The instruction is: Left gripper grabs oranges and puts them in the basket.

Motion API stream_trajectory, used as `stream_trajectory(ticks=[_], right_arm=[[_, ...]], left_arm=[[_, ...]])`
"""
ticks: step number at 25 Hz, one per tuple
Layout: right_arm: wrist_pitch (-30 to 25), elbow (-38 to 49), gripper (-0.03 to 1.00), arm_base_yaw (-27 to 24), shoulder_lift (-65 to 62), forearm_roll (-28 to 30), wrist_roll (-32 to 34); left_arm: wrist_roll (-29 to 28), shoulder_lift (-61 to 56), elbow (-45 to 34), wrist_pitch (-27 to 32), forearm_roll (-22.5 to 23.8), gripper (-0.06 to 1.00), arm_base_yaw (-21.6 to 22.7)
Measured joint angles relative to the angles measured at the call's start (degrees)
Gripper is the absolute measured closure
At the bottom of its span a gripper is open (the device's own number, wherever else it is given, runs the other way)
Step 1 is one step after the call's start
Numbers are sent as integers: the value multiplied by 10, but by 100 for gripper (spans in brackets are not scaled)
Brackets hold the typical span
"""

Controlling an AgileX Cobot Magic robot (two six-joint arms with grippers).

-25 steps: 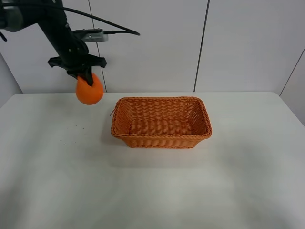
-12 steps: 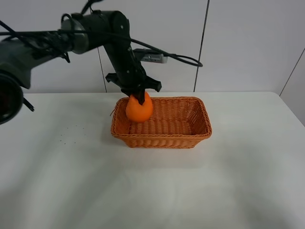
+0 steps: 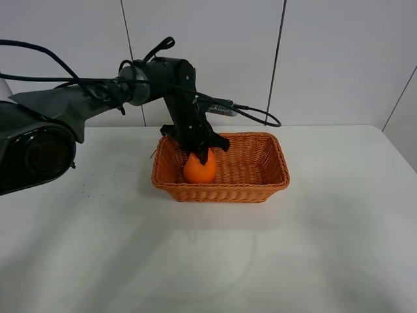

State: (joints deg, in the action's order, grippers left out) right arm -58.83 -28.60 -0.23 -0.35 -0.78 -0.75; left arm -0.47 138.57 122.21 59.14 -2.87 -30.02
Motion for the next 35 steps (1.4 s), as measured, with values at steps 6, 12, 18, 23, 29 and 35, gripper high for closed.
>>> stream_trajectory(ticks=[6, 12, 18, 23, 29, 35], right_arm=[[0, 0, 27, 0, 0, 0, 0], [0, 0, 27, 0, 0, 0, 0], [0, 0, 27, 0, 0, 0, 0], [0, 0, 27, 0, 0, 0, 0], [0, 0, 27, 0, 0, 0, 0], [0, 0, 27, 0, 0, 0, 0]], left_arm=[[0, 0, 4, 26, -1, 19, 0], [0, -18, 42, 69, -1, 14, 2], [0, -88, 47, 84, -1, 14, 22], [0, -107, 48, 86, 6, 14, 48], [5, -107, 48, 87, 37, 14, 99], [21, -107, 48, 87, 45, 14, 204]])
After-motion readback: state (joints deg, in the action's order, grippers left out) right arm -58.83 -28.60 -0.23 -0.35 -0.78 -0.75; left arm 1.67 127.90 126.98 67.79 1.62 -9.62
